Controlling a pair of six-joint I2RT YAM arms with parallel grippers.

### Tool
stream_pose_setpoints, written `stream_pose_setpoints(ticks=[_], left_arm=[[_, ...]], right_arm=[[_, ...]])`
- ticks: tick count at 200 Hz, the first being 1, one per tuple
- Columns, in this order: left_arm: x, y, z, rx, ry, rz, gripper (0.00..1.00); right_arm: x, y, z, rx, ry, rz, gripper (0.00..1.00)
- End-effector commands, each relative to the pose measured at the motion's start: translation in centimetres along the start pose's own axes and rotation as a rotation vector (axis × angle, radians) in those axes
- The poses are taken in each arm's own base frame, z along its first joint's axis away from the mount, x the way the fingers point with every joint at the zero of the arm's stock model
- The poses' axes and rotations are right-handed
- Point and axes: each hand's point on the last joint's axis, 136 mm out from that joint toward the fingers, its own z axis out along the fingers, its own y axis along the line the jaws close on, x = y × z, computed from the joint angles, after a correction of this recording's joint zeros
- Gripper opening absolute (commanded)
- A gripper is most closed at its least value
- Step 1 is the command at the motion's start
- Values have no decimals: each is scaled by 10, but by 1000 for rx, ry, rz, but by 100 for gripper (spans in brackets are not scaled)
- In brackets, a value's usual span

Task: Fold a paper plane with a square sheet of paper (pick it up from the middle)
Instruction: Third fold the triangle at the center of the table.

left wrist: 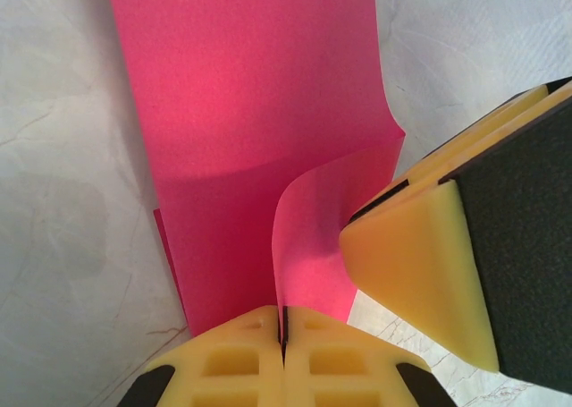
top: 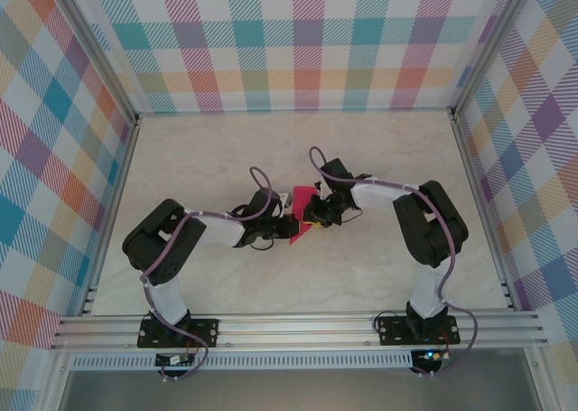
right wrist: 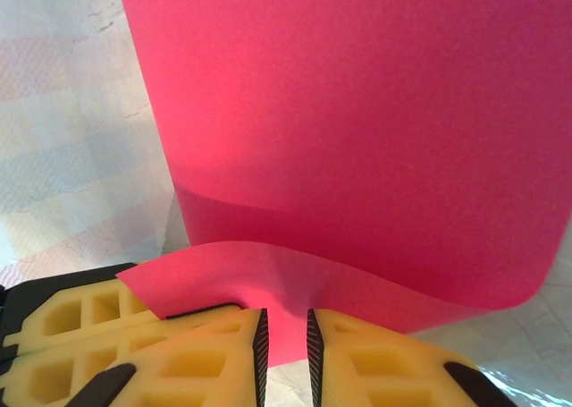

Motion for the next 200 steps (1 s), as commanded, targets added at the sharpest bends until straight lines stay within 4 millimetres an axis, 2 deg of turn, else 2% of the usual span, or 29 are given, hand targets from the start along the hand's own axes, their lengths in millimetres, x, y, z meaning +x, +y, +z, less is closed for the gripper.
stream_pose_setpoints(ticks=[1,68,121,166,200], left_arm=[[28,27,8,-90,94,-19,0],[30,27,9,-90,100,-20,0],[32,28,9,-92,106,-22,0],[35,31,8,-98,116,-24,0],[38,32,8,-104,126,-23,0]], right_arm=[[3,-9,2,41,7,25,21],[6,-26,6,106,8,62,21],[-1,-32,4,159,-19,42,20],[-7,-26,5,135,-29,29,20],[-19,-21,-1,77,-57,22,20]])
